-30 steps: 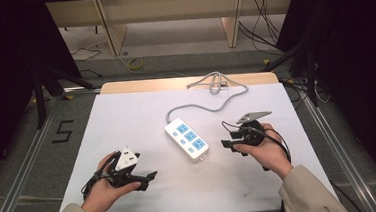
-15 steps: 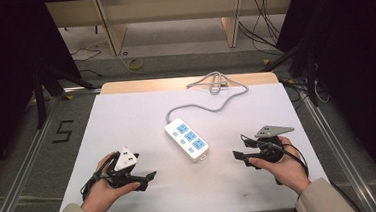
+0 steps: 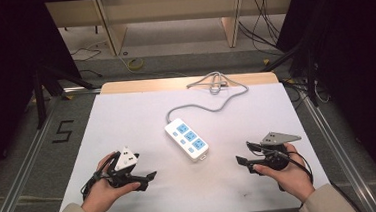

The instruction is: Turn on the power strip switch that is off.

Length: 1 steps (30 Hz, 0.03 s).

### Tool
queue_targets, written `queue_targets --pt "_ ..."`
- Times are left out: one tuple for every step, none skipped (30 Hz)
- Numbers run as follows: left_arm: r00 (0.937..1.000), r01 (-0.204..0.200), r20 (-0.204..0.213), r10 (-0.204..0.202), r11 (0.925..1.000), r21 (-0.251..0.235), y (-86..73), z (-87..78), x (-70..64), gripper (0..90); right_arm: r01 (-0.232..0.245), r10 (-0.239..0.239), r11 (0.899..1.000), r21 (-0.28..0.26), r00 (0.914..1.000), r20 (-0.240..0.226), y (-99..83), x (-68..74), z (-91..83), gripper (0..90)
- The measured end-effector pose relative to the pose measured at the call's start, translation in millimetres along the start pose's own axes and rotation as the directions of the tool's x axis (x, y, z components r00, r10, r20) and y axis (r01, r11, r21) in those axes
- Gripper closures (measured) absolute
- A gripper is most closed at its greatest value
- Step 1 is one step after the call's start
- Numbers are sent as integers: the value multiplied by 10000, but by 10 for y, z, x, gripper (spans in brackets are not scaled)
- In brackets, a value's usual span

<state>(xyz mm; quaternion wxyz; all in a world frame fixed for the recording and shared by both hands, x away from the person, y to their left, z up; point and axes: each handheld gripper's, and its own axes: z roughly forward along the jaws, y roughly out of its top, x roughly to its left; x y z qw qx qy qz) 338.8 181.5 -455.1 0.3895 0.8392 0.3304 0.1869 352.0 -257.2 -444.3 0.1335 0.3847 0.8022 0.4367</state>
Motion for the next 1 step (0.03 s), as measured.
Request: queue_targets --pt "10000 16 -1 -16 10000 10 -1 1 3 152 -24 24 10000 -6 10000 1 0 1 -1 304"
